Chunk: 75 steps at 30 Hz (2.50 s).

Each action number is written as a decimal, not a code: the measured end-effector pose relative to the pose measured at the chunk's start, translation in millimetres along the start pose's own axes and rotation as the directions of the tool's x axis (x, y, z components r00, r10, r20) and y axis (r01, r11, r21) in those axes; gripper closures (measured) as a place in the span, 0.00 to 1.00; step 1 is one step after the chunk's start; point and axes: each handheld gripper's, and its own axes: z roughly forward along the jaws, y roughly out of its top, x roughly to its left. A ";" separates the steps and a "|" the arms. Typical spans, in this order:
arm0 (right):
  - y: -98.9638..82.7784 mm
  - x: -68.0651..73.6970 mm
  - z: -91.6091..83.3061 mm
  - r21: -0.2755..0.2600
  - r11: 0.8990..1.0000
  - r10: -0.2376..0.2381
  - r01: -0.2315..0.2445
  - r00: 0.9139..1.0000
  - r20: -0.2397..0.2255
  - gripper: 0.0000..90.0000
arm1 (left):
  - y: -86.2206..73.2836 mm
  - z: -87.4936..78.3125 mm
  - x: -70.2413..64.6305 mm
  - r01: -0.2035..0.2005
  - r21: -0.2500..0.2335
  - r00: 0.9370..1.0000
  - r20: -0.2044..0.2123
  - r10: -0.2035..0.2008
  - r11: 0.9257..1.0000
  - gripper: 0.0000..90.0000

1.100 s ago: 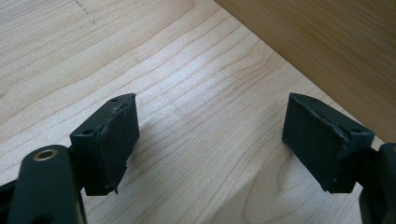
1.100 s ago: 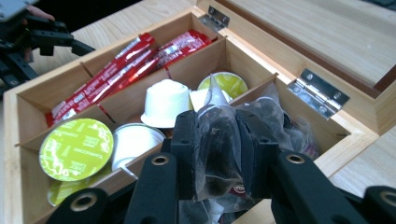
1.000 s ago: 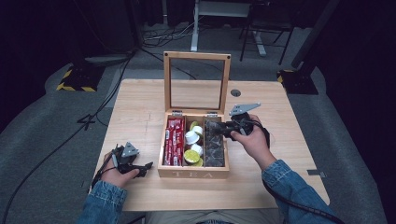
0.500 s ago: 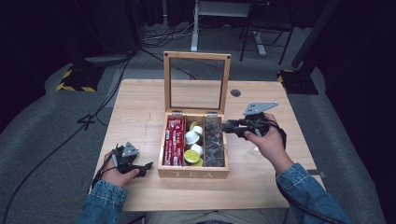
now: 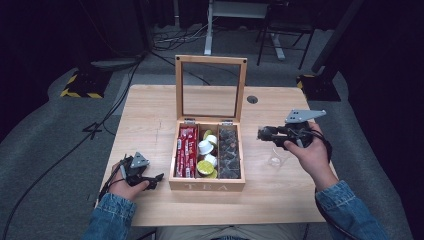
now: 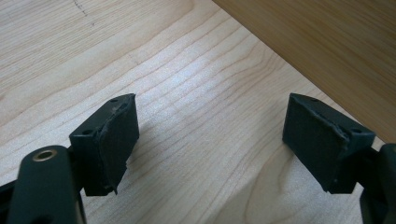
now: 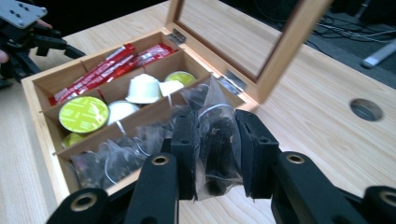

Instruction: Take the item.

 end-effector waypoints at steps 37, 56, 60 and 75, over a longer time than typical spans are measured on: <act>-44.6 -31.4 -24.5 0.185 0.978 0.060 -0.094 0.982 0.181 0.78 | 0.0 0.3 -0.3 0.001 -0.002 1.000 -0.001 -0.001 1.000 0.21; -58.0 -33.6 -9.6 0.172 0.976 0.112 -0.137 0.982 0.149 0.54 | 0.0 0.3 -0.3 0.000 -0.001 1.000 -0.001 0.000 1.000 0.21; -57.7 -33.8 -9.8 0.145 0.979 0.118 -0.140 0.982 0.150 0.48 | 0.1 0.0 0.4 -0.003 0.000 1.000 0.000 0.003 1.000 0.21; -26.7 -34.2 -6.1 -0.033 0.989 0.147 -0.144 0.980 0.132 0.36 | -1.3 -1.4 8.2 0.000 -0.005 1.000 -0.001 0.000 1.000 0.23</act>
